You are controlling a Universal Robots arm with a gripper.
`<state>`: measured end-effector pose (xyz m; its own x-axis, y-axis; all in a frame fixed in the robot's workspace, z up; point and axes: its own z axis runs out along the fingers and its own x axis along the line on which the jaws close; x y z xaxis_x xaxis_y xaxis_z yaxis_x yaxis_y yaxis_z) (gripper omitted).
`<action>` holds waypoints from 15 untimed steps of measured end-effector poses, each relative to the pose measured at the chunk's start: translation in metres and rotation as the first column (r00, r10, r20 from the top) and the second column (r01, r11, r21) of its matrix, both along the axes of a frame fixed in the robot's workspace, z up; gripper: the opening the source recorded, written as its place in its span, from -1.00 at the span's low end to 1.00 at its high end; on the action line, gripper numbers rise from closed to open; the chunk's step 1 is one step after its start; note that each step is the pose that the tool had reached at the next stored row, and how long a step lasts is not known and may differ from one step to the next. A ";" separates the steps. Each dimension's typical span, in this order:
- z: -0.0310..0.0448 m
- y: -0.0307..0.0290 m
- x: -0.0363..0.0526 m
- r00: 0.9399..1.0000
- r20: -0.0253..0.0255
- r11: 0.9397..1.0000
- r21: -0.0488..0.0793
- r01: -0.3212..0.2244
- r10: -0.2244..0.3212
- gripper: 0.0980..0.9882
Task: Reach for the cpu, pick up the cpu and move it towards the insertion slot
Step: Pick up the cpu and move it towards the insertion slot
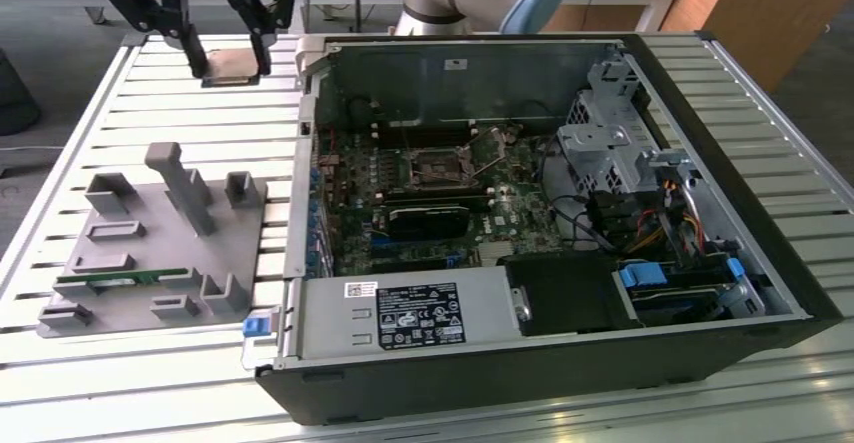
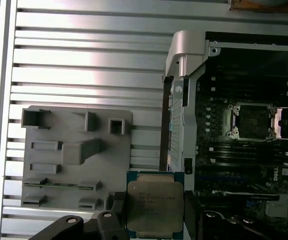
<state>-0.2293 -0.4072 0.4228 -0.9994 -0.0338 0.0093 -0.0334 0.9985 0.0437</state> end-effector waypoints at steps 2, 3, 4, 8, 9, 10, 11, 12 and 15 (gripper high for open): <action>-0.0001 0.0000 0.0048 1.000 0.000 1.000 0.000 0.000 0.000 0.00; -0.0002 0.0000 0.0072 1.000 0.000 1.000 0.000 0.000 0.000 0.00; -0.0002 0.0000 0.0095 1.000 0.000 1.000 0.000 0.000 0.000 0.00; -0.0003 0.0000 0.0186 1.000 0.000 1.000 0.000 0.000 0.000 0.00; -0.0003 0.0000 0.0209 1.000 0.000 1.000 0.000 0.000 0.000 0.00; -0.0003 0.0000 0.0231 1.000 0.000 1.000 0.000 0.000 0.000 0.00; -0.0004 0.0000 0.0253 1.000 0.000 1.000 0.000 0.000 0.000 0.00; -0.0005 0.0001 0.0272 1.000 0.000 1.000 0.000 0.000 0.000 0.00; -0.0007 0.0003 0.0328 1.000 0.000 1.000 0.000 0.000 0.000 0.00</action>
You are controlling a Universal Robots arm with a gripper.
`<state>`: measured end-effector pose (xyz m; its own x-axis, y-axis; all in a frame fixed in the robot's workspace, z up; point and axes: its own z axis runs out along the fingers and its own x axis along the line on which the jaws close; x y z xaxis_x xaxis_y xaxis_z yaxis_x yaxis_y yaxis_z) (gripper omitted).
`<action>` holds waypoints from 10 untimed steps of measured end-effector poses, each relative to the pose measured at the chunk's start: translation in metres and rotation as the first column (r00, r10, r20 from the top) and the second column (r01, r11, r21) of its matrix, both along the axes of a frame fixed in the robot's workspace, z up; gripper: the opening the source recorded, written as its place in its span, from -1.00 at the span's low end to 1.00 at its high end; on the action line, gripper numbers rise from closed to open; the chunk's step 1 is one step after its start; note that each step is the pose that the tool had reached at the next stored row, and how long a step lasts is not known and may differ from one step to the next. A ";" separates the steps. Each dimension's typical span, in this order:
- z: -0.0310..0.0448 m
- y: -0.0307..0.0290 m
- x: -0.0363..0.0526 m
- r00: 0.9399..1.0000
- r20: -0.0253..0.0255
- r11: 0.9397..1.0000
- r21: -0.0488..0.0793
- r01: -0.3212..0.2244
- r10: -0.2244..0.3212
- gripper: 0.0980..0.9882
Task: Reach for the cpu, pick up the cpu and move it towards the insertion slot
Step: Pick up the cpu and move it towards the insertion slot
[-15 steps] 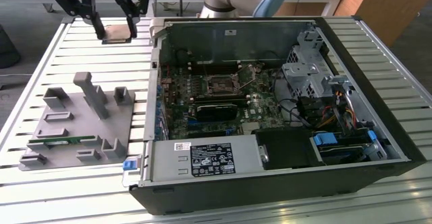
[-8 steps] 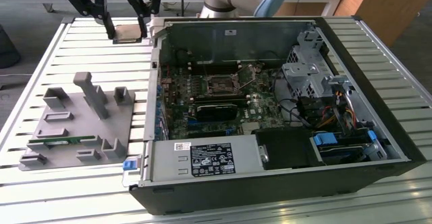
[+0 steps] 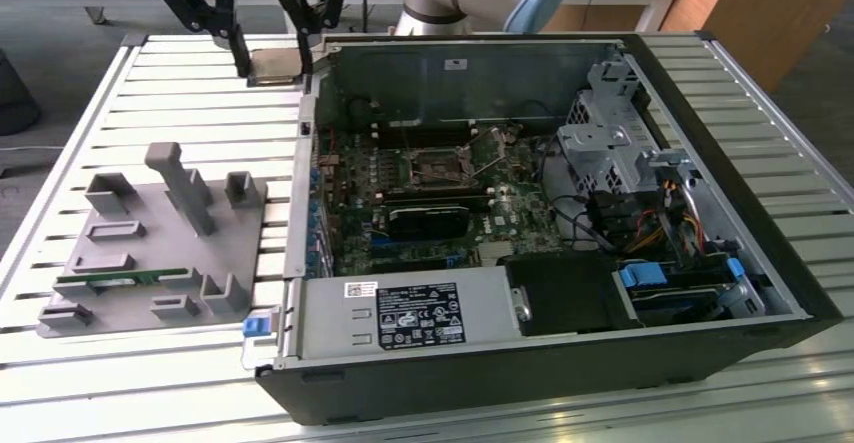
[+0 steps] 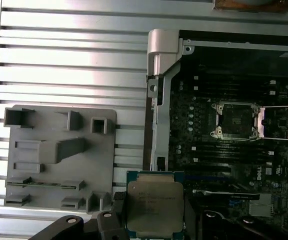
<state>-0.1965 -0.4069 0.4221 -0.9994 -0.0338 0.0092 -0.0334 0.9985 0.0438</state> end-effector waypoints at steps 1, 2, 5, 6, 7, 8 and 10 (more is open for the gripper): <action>-0.0001 0.0003 0.0020 1.000 0.000 1.000 0.000 0.000 0.000 0.00; -0.0002 0.0008 0.0040 1.000 0.000 1.000 0.000 0.000 0.000 0.00; -0.0005 0.0019 0.0123 1.000 0.000 1.000 0.000 0.000 0.000 0.00; -0.0006 0.0022 0.0155 1.000 0.000 1.000 0.000 0.000 0.000 0.00; -0.0007 0.0025 0.0185 1.000 0.000 1.000 0.000 0.000 0.000 0.00; -0.0008 0.0028 0.0216 1.000 0.000 1.000 0.000 0.000 0.000 0.00; -0.0011 0.0034 0.0277 1.000 0.000 1.000 0.000 0.000 0.000 0.00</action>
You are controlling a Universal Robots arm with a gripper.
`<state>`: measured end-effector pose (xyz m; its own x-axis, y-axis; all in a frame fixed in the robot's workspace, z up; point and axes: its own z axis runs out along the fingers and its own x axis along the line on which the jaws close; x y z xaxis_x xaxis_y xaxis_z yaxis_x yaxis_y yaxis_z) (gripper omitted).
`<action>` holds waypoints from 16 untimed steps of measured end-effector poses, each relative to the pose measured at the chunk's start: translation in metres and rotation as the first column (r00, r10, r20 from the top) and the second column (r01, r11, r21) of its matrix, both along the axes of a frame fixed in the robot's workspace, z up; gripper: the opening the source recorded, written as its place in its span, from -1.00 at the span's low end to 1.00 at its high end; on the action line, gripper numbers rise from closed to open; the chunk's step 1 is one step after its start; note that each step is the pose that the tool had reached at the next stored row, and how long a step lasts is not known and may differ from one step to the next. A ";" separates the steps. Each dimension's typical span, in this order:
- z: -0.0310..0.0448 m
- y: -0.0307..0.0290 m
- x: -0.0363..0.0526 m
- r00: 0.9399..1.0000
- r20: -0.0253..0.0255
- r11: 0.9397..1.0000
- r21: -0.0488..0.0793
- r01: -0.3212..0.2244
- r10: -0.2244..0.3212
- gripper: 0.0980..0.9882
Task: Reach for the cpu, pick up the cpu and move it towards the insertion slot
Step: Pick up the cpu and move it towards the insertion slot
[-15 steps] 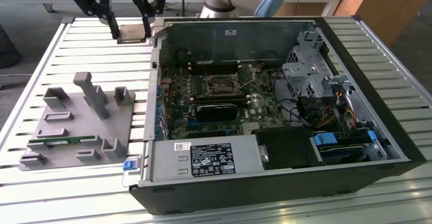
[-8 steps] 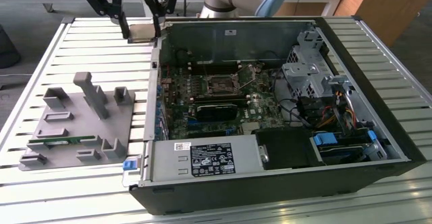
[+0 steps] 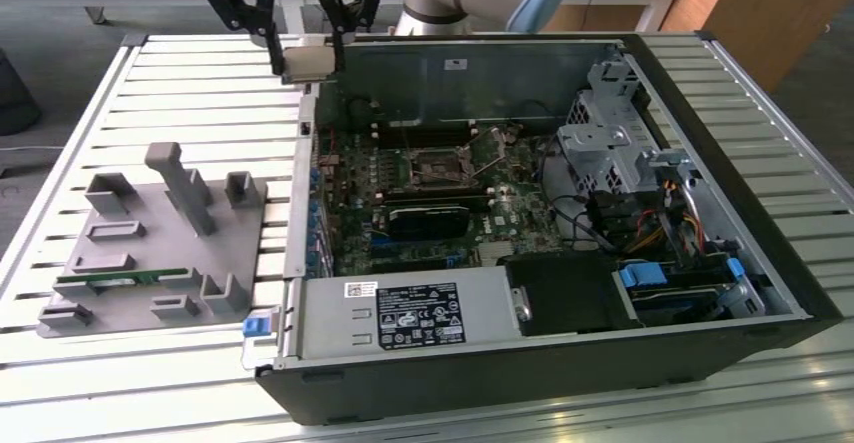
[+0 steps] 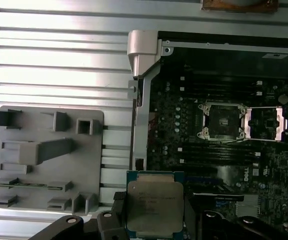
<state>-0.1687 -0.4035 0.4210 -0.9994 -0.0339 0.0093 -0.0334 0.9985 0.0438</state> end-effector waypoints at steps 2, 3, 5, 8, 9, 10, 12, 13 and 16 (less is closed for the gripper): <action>-0.0003 0.0006 0.0058 1.000 0.000 1.000 0.000 0.000 0.000 0.00; -0.0004 0.0008 0.0083 1.000 0.000 1.000 0.000 0.000 0.000 0.00; -0.0008 0.0012 0.0123 1.000 0.000 1.000 0.000 0.000 0.000 0.00; -0.0013 0.0019 0.0175 1.000 0.000 1.000 0.000 0.000 0.000 0.00; -0.0015 0.0021 0.0196 1.000 0.000 1.000 0.000 0.000 0.000 0.00; -0.0017 0.0023 0.0216 1.000 0.000 1.000 0.000 0.000 0.000 0.00; -0.0021 0.0027 0.0258 1.000 0.000 1.000 0.000 0.000 0.000 0.00; -0.0022 0.0029 0.0279 1.000 0.000 1.000 0.000 0.000 0.000 0.00; -0.0028 0.0037 0.0334 1.000 0.000 1.000 0.000 0.000 0.000 0.00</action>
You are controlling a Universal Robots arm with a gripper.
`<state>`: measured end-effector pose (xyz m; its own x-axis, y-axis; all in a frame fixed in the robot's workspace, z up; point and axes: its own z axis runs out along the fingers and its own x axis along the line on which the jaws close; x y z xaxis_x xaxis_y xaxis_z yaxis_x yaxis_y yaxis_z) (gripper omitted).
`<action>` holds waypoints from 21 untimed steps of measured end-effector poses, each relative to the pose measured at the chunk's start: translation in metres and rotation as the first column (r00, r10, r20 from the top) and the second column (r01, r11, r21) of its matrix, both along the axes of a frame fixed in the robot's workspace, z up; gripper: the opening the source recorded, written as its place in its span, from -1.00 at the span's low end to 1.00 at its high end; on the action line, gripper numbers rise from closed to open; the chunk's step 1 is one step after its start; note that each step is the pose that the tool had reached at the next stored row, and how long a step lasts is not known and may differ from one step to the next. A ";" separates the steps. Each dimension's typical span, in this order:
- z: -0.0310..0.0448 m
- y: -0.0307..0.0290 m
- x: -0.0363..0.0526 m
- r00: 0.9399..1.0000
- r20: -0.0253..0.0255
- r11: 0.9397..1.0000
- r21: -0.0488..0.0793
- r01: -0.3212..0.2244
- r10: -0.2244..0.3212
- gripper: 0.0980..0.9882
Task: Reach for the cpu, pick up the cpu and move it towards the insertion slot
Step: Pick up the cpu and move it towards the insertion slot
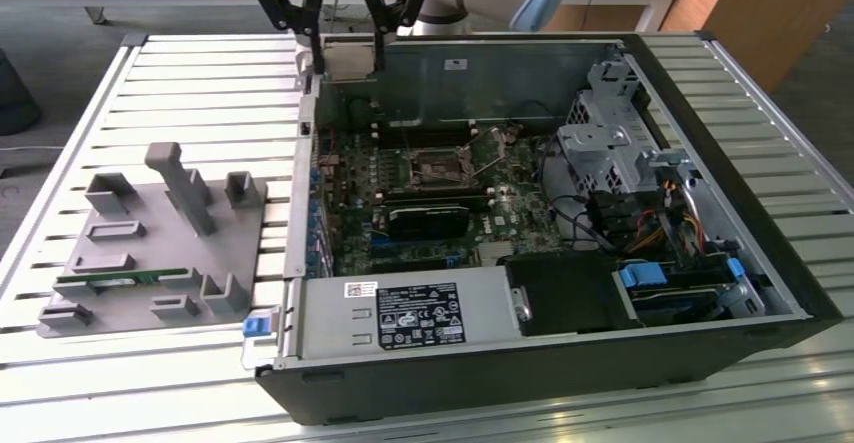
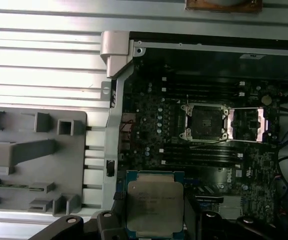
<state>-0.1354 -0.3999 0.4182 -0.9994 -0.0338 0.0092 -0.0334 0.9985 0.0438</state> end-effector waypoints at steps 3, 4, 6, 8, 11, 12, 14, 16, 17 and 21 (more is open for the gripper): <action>-0.0009 0.0011 0.0054 1.000 0.000 1.000 0.000 0.000 0.000 0.00; -0.0014 0.0018 0.0074 1.000 0.000 1.000 0.000 0.000 0.000 0.00; -0.0026 0.0032 0.0115 1.000 0.000 1.000 0.000 0.000 0.000 0.00; -0.0040 0.0047 0.0153 1.000 0.000 1.000 0.000 0.000 0.000 0.00; -0.0060 0.0066 0.0210 1.000 0.000 1.000 0.000 0.000 0.000 0.00; -0.0065 0.0071 0.0227 1.000 0.000 1.000 0.000 0.000 0.000 0.00; -0.0078 0.0083 0.0261 1.000 0.000 1.000 0.000 0.001 -0.001 0.00; -0.0090 0.0096 0.0298 1.000 0.000 1.000 0.000 0.001 -0.001 0.00; -0.0096 0.0103 0.0316 1.000 0.000 1.000 0.000 0.001 -0.001 0.00; -0.0116 0.0131 0.0398 1.000 0.000 1.000 0.000 0.001 -0.001 0.00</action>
